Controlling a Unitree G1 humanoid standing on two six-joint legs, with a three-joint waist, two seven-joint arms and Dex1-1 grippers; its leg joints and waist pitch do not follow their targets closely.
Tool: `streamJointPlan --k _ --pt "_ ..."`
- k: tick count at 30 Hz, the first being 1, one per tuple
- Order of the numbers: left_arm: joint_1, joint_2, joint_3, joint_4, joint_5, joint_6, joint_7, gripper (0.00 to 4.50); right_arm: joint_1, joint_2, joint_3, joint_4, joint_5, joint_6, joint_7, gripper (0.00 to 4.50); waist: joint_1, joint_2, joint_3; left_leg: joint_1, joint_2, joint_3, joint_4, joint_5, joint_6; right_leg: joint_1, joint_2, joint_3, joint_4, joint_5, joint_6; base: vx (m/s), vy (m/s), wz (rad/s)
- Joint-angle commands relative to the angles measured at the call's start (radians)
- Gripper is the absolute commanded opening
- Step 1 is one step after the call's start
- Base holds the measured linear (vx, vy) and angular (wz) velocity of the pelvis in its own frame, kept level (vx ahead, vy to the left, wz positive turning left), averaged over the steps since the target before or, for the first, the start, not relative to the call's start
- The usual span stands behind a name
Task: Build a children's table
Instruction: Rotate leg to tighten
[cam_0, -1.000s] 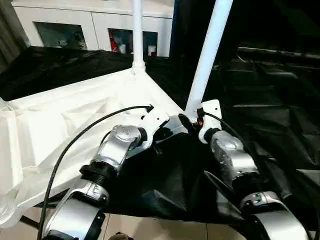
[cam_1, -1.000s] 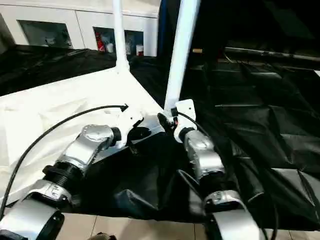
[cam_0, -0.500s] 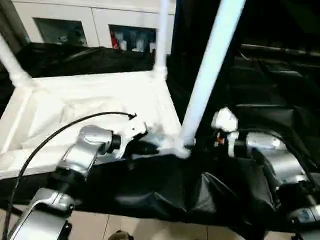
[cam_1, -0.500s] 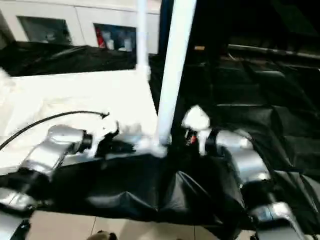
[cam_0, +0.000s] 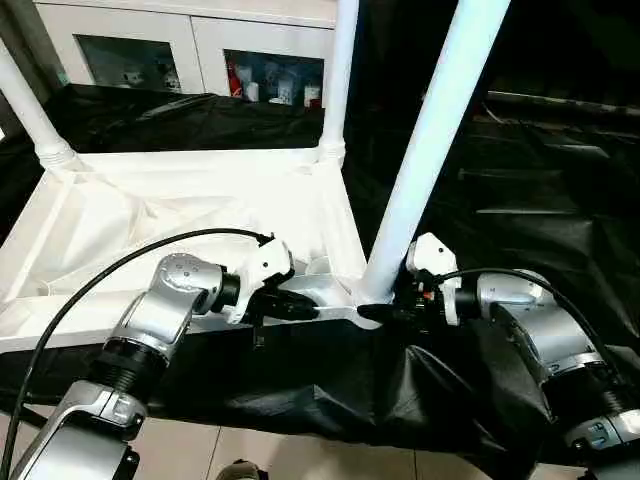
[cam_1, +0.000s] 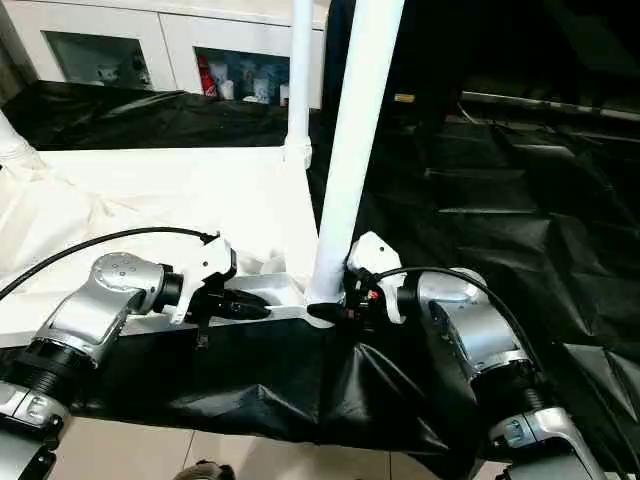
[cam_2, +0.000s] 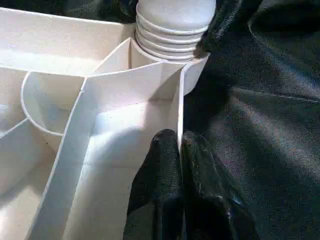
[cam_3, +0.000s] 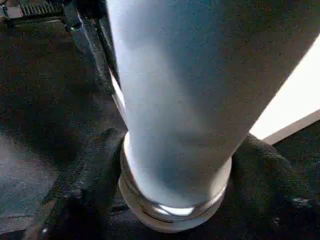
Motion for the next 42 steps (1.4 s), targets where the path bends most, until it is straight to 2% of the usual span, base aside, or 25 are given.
streamJointPlan --k 1,5,9,11,15,17,18,19,20,23,25,26,27,28,30,31,34,36,37,38,40,42 --pt "-0.011 -0.015 -0.001 -0.005 -0.033 -0.005 -0.009 0.00 -0.012 0.001 0.007 0.006 -0.016 0.001 -0.004 2.90 -0.001 -0.009 -0.064 0.021 0.043 -0.017 -0.054 -0.163 0.066 0.049 -0.068 0.048 -0.066 -0.117 -0.222 0.000 0.000 0.00" --pt "-0.010 -0.013 0.000 -0.004 -0.032 -0.004 -0.009 0.00 -0.002 0.005 0.002 -0.001 -0.007 -0.001 -0.005 2.75 -0.002 -0.009 -0.064 0.021 0.044 -0.018 -0.054 -0.163 0.066 0.049 -0.066 0.048 -0.065 -0.112 -0.222 0.000 0.000 0.00" --pt "-0.011 -0.024 0.005 0.010 -0.023 0.007 0.025 0.00 0.006 0.045 -0.036 0.029 0.008 -0.005 -0.074 2.73 -0.004 -0.008 -0.063 0.021 0.042 -0.018 -0.053 -0.166 0.063 0.048 -0.067 0.048 -0.066 -0.116 -0.225 0.000 0.000 0.00" --pt "-0.034 -0.054 0.015 0.062 0.019 0.008 0.143 0.00 -0.011 0.105 -0.084 0.093 -0.010 -0.021 -0.239 2.73 -0.009 -0.005 -0.061 0.022 0.042 -0.018 -0.055 -0.181 0.052 0.042 -0.067 0.049 -0.069 -0.134 -0.226 0.000 0.000 0.00" --pt "-0.096 -0.182 0.046 0.169 0.082 0.065 0.457 0.00 -0.050 0.271 -0.208 0.218 -0.010 0.003 -0.660 2.72 -0.024 -0.005 -0.063 0.027 0.042 -0.024 -0.063 -0.225 -0.007 0.042 -0.069 0.048 -0.074 -0.204 -0.211 0.000 0.000 0.00" --pt "-0.108 -0.217 0.047 0.184 0.087 0.083 0.506 0.00 -0.060 0.309 -0.231 0.244 -0.008 0.014 -0.752 2.72 -0.026 -0.007 -0.064 0.027 0.039 -0.022 -0.061 -0.217 0.000 0.045 -0.068 0.049 -0.076 -0.183 -0.203 0.000 0.000 0.00" --pt "-0.110 -0.225 0.046 0.186 0.088 0.085 0.512 0.00 -0.061 0.315 -0.230 0.249 -0.012 0.014 -0.767 2.72 -0.026 -0.006 -0.064 0.025 0.039 -0.022 -0.060 -0.210 0.007 0.045 -0.069 0.049 -0.075 -0.171 -0.203 0.000 0.000 0.00" --pt "-0.115 -0.243 0.043 0.190 0.089 0.089 0.526 0.00 -0.066 0.329 -0.227 0.259 -0.021 0.012 -0.798 2.72 -0.026 -0.001 -0.062 0.024 0.039 -0.021 -0.060 -0.204 0.010 0.044 -0.070 0.050 -0.076 -0.163 -0.206 0.000 0.000 0.00" --pt "-0.123 -0.280 0.029 0.194 0.092 0.097 0.541 0.00 -0.075 0.359 -0.216 0.281 -0.043 0.006 -0.846 2.72 -0.026 -0.005 -0.064 0.022 0.036 -0.019 -0.059 -0.194 0.017 0.045 -0.067 0.049 -0.076 -0.146 -0.201 0.000 0.000 0.00" --pt "-0.132 -0.314 0.010 0.203 0.100 0.090 0.552 0.00 -0.088 0.394 -0.213 0.310 -0.057 -0.013 -0.878 2.72 -0.023 -0.002 -0.064 0.024 0.037 -0.021 -0.059 -0.200 0.024 0.045 -0.068 0.049 -0.078 -0.149 -0.192 0.000 0.000 0.00" --pt "-0.136 -0.321 0.004 0.212 0.106 0.083 0.554 0.00 -0.098 0.407 -0.216 0.325 -0.059 -0.022 -0.885 2.72 -0.023 -0.002 -0.063 0.024 0.037 -0.021 -0.060 -0.209 0.024 0.045 -0.067 0.048 -0.079 -0.154 -0.189 0.000 0.000 0.00" --pt "-0.138 -0.318 -0.001 0.218 0.113 0.067 0.550 0.00 -0.110 0.424 -0.231 0.320 -0.031 -0.034 -0.846 2.72 -0.024 -0.001 -0.062 0.024 0.037 -0.021 -0.062 -0.223 0.022 0.044 -0.068 0.048 -0.081 -0.171 -0.185 0.000 0.000 0.00" --pt "-0.137 -0.315 -0.001 0.218 0.114 0.065 0.548 0.00 -0.112 0.428 -0.236 0.316 -0.018 -0.035 -0.827 3.07 -0.023 -0.002 -0.061 0.024 0.038 -0.022 -0.063 -0.233 0.022 0.045 -0.068 0.048 -0.082 -0.181 -0.180 0.000 0.000 0.00" --pt "-0.137 -0.312 -0.001 0.217 0.115 0.063 0.548 0.00 -0.113 0.427 -0.237 0.313 -0.015 -0.035 -0.823 3.07 -0.024 -0.002 -0.061 0.024 0.038 -0.022 -0.063 -0.235 0.023 0.045 -0.068 0.048 -0.083 -0.182 -0.178 0.000 0.000 0.00" --pt "-0.135 -0.276 0.008 0.214 0.114 0.042 0.538 0.00 -0.118 0.404 -0.245 0.280 0.007 -0.037 -0.784 3.42 -0.022 -0.002 -0.064 0.022 0.038 -0.023 -0.063 -0.227 0.028 0.048 -0.069 0.048 -0.080 -0.163 -0.177 0.000 0.000 0.00" --pt "-0.132 -0.260 0.010 0.210 0.112 0.035 0.523 0.00 -0.120 0.392 -0.246 0.271 0.010 -0.035 -0.768 3.45 -0.024 -0.003 -0.063 0.021 0.039 -0.023 -0.063 -0.225 0.031 0.048 -0.069 0.048 -0.079 -0.156 -0.179 0.000 0.000 0.00" --pt "-0.122 -0.211 0.024 0.203 0.105 0.019 0.480 0.00 -0.124 0.330 -0.220 0.235 0.006 -0.019 -0.668 3.68 -0.023 -0.003 -0.063 0.019 0.038 -0.022 -0.061 -0.208 0.039 0.049 -0.068 0.047 -0.077 -0.142 -0.188 0.000 0.000 0.00" --pt "-0.112 -0.171 0.032 0.192 0.095 0.001 0.428 0.00 -0.114 0.264 -0.187 0.183 0.001 0.002 -0.549 3.95 -0.022 -0.006 -0.064 0.016 0.037 -0.022 -0.059 -0.197 0.045 0.054 -0.068 0.046 -0.075 -0.140 -0.186 0.000 0.000 0.00" --pt "-0.111 -0.170 0.032 0.191 0.095 0.001 0.427 0.00 -0.114 0.263 -0.186 0.182 0.001 0.002 -0.546 3.95 -0.021 -0.005 -0.063 0.017 0.039 -0.022 -0.059 -0.195 0.048 0.053 -0.067 0.047 -0.076 -0.135 -0.186 0.000 0.000 0.00" --pt "-0.098 -0.133 0.034 0.175 0.077 -0.040 0.356 0.00 -0.096 0.192 -0.149 0.130 -0.009 0.008 -0.420 3.95 -0.022 -0.005 -0.063 0.017 0.039 -0.022 -0.059 -0.192 0.054 0.052 -0.066 0.046 -0.075 -0.127 -0.188 0.000 0.000 0.00" --pt "-0.091 -0.111 0.035 0.164 0.066 -0.051 0.312 0.00 -0.082 0.145 -0.130 0.091 -0.002 0.019 -0.332 3.95 -0.020 -0.007 -0.064 0.019 0.040 -0.020 -0.056 -0.176 0.064 0.052 -0.066 0.048 -0.071 -0.099 -0.193 0.000 0.000 0.00" --pt "-0.066 -0.068 0.023 0.116 0.022 -0.073 0.183 0.00 -0.054 0.059 -0.096 0.015 0.028 0.050 -0.183 3.95 -0.016 -0.008 -0.064 0.019 0.041 -0.020 -0.055 -0.166 0.080 0.055 -0.067 0.047 -0.068 -0.080 -0.208 0.000 0.000 0.00"
